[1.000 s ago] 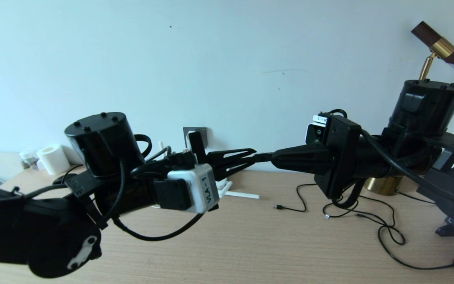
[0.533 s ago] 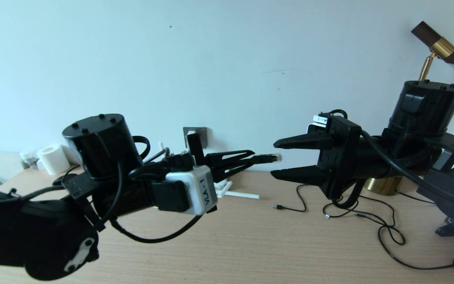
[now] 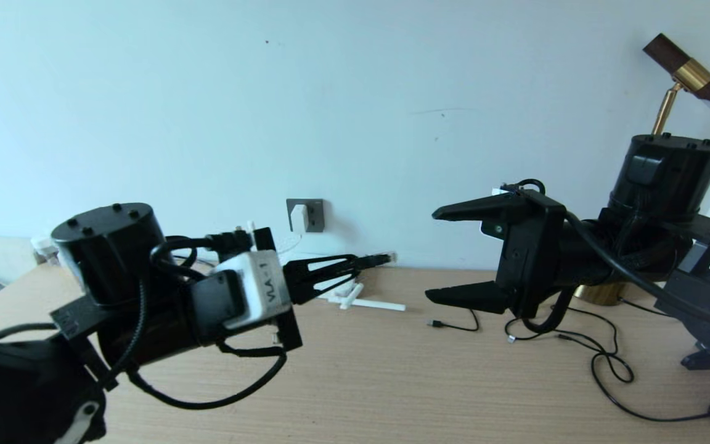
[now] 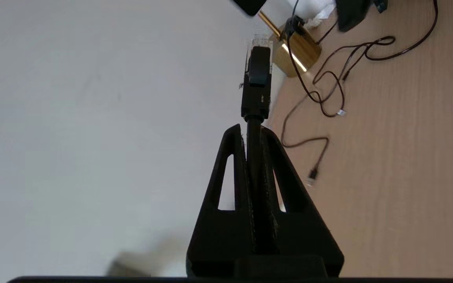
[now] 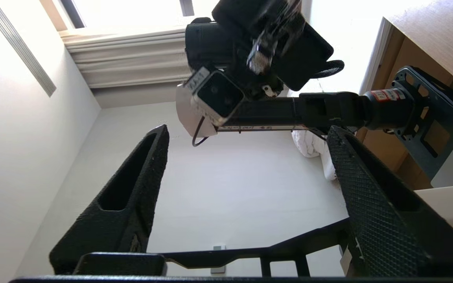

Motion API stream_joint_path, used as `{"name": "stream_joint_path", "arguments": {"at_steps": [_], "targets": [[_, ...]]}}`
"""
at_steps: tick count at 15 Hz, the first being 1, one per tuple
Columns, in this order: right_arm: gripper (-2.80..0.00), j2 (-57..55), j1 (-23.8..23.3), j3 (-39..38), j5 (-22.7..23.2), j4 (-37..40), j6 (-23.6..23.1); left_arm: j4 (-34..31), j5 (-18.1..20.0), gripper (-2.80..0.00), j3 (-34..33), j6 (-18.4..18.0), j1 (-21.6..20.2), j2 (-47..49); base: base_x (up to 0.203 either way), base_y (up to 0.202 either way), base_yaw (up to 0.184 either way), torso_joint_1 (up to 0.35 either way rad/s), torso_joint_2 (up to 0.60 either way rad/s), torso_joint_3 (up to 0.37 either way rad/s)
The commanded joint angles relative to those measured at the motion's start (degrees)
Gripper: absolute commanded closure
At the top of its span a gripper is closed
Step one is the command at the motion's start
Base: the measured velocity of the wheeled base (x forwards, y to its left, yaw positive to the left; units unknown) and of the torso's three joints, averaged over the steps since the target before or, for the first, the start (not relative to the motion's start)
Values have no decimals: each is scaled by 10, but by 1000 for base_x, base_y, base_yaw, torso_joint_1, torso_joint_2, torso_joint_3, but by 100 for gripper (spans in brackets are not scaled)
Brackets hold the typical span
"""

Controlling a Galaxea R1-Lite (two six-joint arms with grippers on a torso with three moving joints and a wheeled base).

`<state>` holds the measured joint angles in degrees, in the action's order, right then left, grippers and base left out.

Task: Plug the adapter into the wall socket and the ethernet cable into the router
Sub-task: Hand it to the other hand

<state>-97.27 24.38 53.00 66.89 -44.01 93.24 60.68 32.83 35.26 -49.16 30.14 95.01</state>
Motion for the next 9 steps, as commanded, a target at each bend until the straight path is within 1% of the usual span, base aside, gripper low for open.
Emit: {"name": "stream_joint_path", "arguments": {"at_steps": [1,3,5,7,8,9], "targets": [[-280,6,0,-2,4,-3,5,6,-2,0,-19,63,-19,-19,0,0,0,0,0,0],[-280,8,0,-3,3,-3,5,9,-25,0,-27,129,-44,-32,0,0,0,0,0,0],[-280,9,0,-7,3,-3,5,8,-30,0,-41,183,-70,-47,0,0,0,0,0,0],[-280,8,4,-5,3,-3,6,6,-30,0,-68,218,-75,-67,0,0,0,0,0,0],[-280,4,6,-2,3,-3,7,4,-32,0,-74,230,-76,-71,0,0,0,0,0,0],[-280,-3,12,2,3,-3,7,4,-33,0,-76,230,-76,-68,0,0,0,0,0,0]]}}
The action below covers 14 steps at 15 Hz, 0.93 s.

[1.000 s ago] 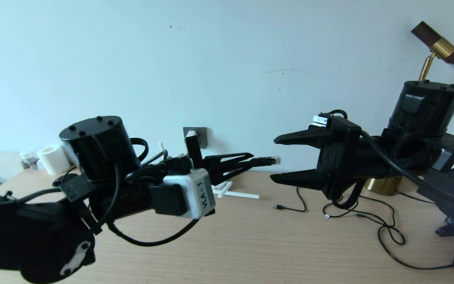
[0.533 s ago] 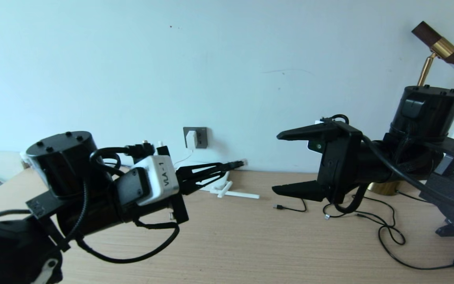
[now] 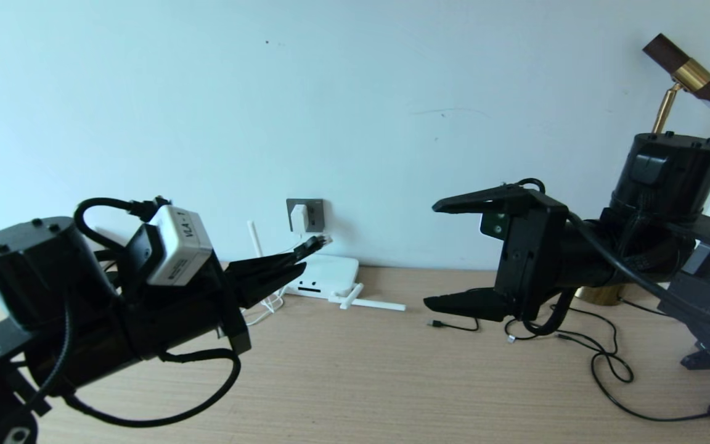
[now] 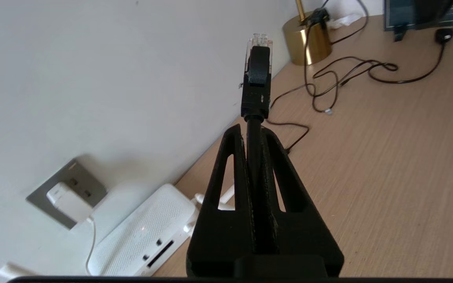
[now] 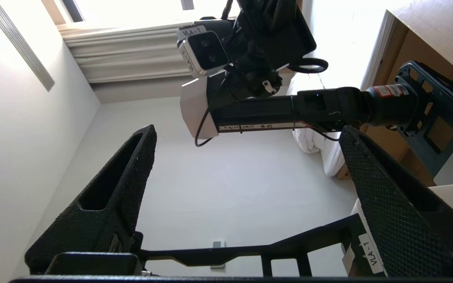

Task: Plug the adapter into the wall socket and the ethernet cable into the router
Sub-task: Hand it to the other hand

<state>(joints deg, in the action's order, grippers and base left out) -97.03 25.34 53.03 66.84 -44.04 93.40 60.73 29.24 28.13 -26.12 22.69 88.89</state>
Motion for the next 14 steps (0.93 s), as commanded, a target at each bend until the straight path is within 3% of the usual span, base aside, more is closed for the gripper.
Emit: {"name": "stream_joint_path", "arguments": {"at_steps": [1,3,4,6,8,10,13,14], "targets": [[-280,-15,8,6,5,-3,5,3,-16,0,-6,-1,-3,-4,0,0,0,0,0,0],[-280,-41,25,30,4,-3,5,-1,-89,0,-6,10,-4,4,0,0,0,0,0,0],[-280,-56,32,45,4,-2,5,-3,-110,0,-5,34,-2,11,0,0,0,0,0,0],[-280,-86,54,82,2,-1,7,0,-117,0,-11,38,4,7,0,0,0,0,0,0],[-280,-96,79,106,4,2,9,8,-116,0,-25,-10,-12,-2,0,0,0,0,0,0],[-280,-108,98,145,6,15,24,34,-98,0,-50,-101,-72,-9,0,0,0,0,0,0],[-280,-149,131,209,6,45,49,102,6,0,-78,-222,-149,-8,0,0,0,0,0,0],[-280,-160,133,221,6,48,52,109,12,0,-70,-230,-150,-7,0,0,0,0,0,0]]}}
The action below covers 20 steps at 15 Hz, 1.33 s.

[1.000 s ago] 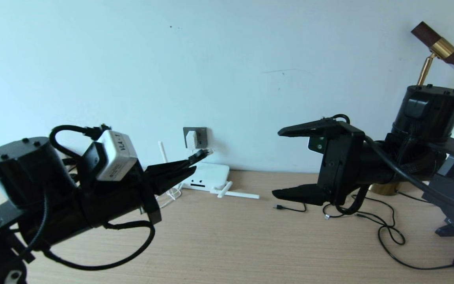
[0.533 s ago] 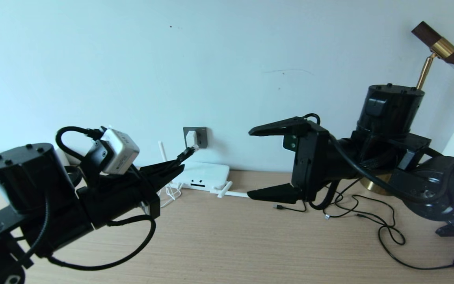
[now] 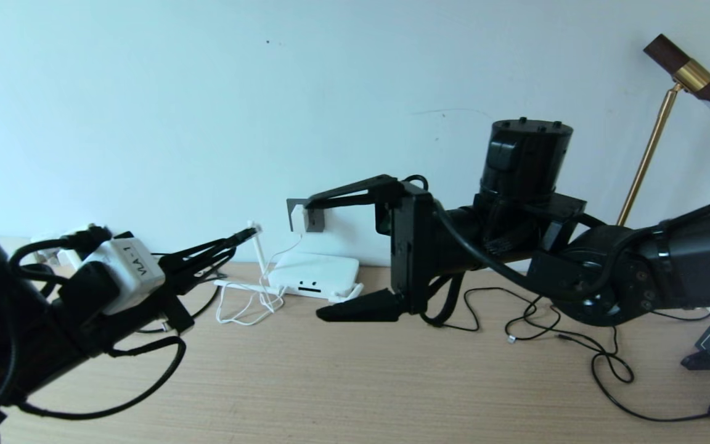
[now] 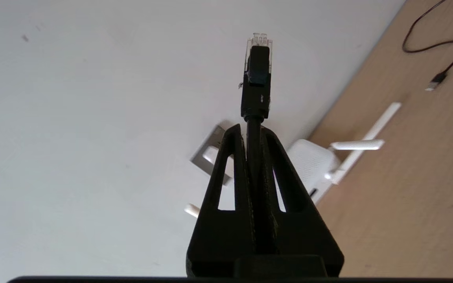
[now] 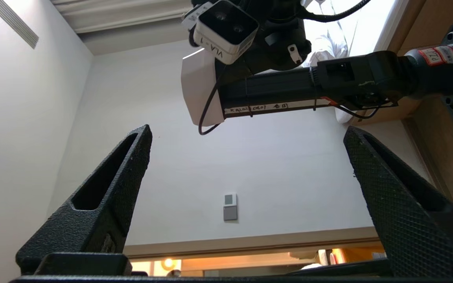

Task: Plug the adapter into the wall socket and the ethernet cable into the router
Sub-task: Hand it to the other hand

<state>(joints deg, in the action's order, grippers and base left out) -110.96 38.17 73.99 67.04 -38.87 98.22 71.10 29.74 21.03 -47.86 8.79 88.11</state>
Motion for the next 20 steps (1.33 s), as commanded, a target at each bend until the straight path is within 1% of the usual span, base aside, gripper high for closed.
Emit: {"name": "stream_joint_path", "arguments": {"at_steps": [1,3,5,8,11,12,14,16,18,20], "targets": [[-280,-35,6,28,4,1,11,14,18,0,11,-29,-11,3,0,0,0,0,0,0],[-280,-73,7,82,2,13,26,20,63,0,19,-58,-10,-4,0,0,0,0,0,0],[-280,-95,7,120,0,36,37,20,79,0,10,-90,-9,-13,0,0,0,0,0,0],[-280,-108,8,135,2,37,39,28,81,0,6,-97,-9,-10,0,0,0,0,0,0],[-280,-120,8,155,2,42,54,29,81,0,-20,-130,-9,-15,0,0,0,0,0,0],[-280,-119,8,153,1,42,58,25,83,0,-29,-145,-9,-15,0,0,0,0,0,0],[-280,-115,6,144,-1,42,66,24,90,0,-9,-173,-7,-8,0,0,0,0,0,0],[-280,-104,4,128,-2,42,67,22,91,0,4,-202,7,17,0,0,0,0,0,0],[-280,-100,3,118,-3,42,66,0,90,0,17,-234,23,22,0,0,0,0,0,0],[-280,-102,-4,116,-3,42,66,-36,89,0,39,-279,34,22,0,0,0,0,0,0]]}}
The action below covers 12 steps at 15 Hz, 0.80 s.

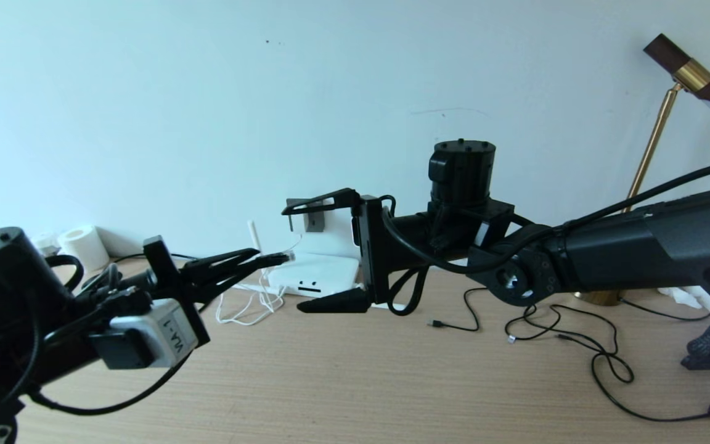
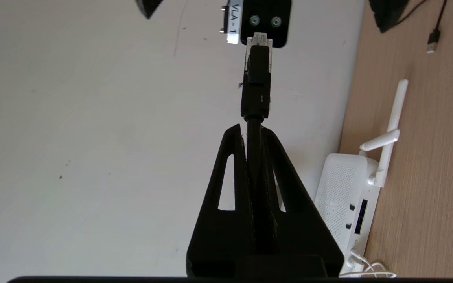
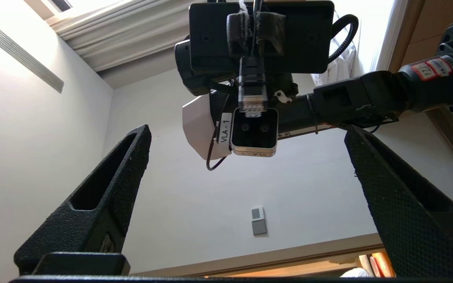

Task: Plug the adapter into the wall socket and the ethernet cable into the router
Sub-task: Hand it to the other hand

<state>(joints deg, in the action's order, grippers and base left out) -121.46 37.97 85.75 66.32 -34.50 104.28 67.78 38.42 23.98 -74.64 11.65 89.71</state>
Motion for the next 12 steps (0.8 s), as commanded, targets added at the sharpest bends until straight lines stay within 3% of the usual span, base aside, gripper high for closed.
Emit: {"name": "stream_joint_path", "arguments": {"at_steps": [1,8,9,12], "targets": [[-280,3,-2,-3,4,-3,6,-19,2,0,15,-22,11,6,0,0,0,0,0,0],[-280,-5,-2,-1,2,-7,2,-25,1,0,18,-23,19,6,0,0,0,0,0,0],[0,-8,-2,-1,2,-7,2,-25,1,0,18,-23,21,6,0,0,0,0,0,0],[0,-9,-2,0,3,-7,2,-25,1,0,10,-22,23,1,0,0,0,0,0,0]]}}
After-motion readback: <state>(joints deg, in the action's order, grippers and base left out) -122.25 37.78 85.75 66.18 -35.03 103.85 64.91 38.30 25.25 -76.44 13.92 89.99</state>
